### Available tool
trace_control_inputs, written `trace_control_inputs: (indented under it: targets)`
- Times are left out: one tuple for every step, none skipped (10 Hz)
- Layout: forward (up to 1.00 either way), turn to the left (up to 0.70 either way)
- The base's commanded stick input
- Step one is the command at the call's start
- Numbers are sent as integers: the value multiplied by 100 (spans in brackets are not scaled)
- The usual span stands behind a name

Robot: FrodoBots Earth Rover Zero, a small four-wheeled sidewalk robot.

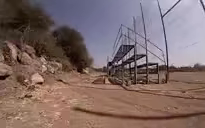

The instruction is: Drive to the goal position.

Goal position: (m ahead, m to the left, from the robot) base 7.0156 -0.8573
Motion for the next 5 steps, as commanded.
trace_control_inputs:
  targets:
    - [100,0]
    - [100,0]
    - [100,0]
    - [100,0]
    - [100,0]
